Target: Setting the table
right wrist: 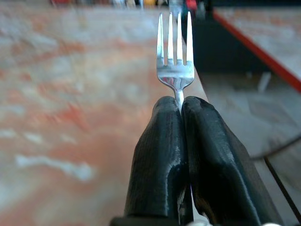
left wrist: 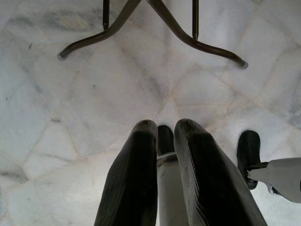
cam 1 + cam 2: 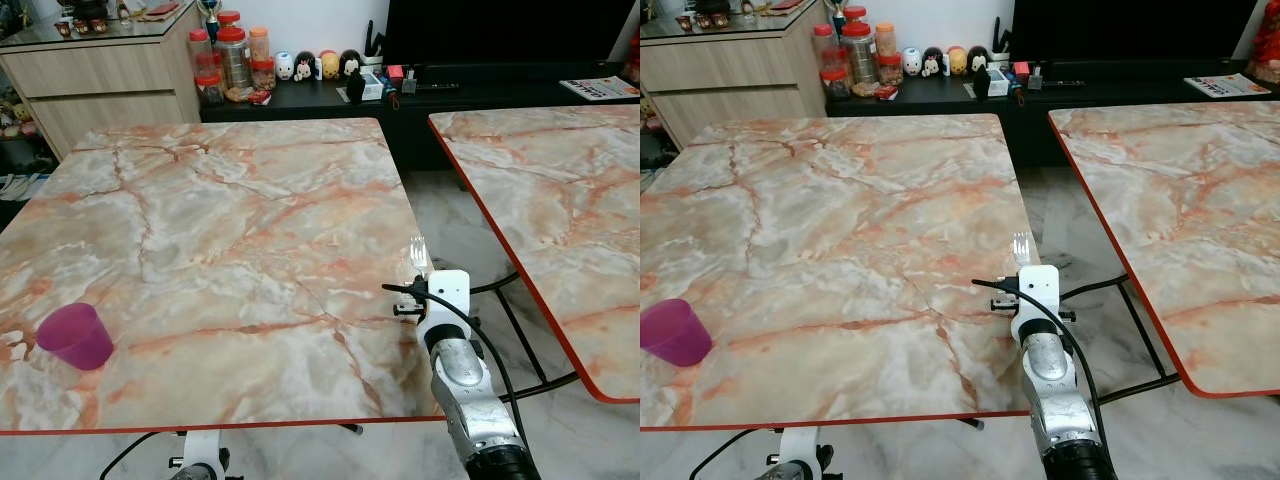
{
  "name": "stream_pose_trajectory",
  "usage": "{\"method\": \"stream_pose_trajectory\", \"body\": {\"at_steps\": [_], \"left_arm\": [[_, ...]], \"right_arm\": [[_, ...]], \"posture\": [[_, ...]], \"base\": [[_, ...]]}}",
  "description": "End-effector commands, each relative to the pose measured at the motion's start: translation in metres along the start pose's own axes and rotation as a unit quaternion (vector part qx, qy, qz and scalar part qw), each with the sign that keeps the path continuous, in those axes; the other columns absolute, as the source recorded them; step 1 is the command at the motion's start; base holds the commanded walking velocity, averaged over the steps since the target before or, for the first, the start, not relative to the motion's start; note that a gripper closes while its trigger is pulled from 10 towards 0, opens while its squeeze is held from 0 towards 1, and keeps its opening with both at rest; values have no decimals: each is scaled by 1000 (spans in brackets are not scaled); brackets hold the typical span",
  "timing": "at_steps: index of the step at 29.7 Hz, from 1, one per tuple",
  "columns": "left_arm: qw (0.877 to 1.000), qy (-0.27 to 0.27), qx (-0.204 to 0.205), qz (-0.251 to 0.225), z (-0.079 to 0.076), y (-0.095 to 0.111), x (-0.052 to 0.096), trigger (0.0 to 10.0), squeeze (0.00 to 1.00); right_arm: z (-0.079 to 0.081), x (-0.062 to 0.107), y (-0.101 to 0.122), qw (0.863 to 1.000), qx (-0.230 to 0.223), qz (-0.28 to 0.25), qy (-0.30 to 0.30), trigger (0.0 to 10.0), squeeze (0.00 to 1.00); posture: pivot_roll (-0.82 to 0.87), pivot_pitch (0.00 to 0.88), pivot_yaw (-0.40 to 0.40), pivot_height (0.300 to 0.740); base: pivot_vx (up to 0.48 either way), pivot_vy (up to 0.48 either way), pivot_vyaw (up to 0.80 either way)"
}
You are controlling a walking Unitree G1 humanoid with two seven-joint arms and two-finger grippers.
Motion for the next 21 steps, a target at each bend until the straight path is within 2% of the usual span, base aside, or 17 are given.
{"method": "stream_pose_trajectory", "body": {"at_steps": [1,5,10,13,15,18,21], "left_arm": [[1000,2,-2,1,1,1,0,10000,0],[1000,6,-4,0,1,2,0,10000,0],[1000,6,-4,2,0,-1,0,10000,0],[1000,0,-18,18,-1,-9,1,10000,0],[1000,0,-17,18,-1,-9,1,10000,0],[999,3,-35,38,0,-16,2,10000,0],[999,8,-32,42,2,-17,2,10000,0]], "right_arm": [[8,-1,13,999,0,-36,21,10000,0],[16,2,21,996,28,-68,49,10000,0],[24,4,35,990,26,-119,67,10000,0],[26,5,42,987,23,-145,72,10000,0],[26,5,43,986,24,-146,73,10000,0],[27,5,44,986,28,-149,75,10000,0],[27,4,47,984,27,-159,79,10000,0]], "posture": [[-90,0,18,740],[-93,0,16,740],[-85,0,9,740],[-85,0,10,740],[-87,0,11,740],[-85,0,8,740],[-87,0,10,740]], "base": [[0,0,0],[0,0,0],[0,0,0],[0,0,0],[0,0,0],[0,0,0],[0,-274,0]]}}
Point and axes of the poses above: a point about 5 cm out from each wrist's last joint towards the gripper, its own x axis pointing back from the gripper into the wrist, its own y axis along the axis of the wrist's last joint, z = x × y, the point moved 3 cm from there along -x, pointing out of the wrist towards the gripper, and after that the axes turned 15 degrees about -x, right-handed, at the moved point
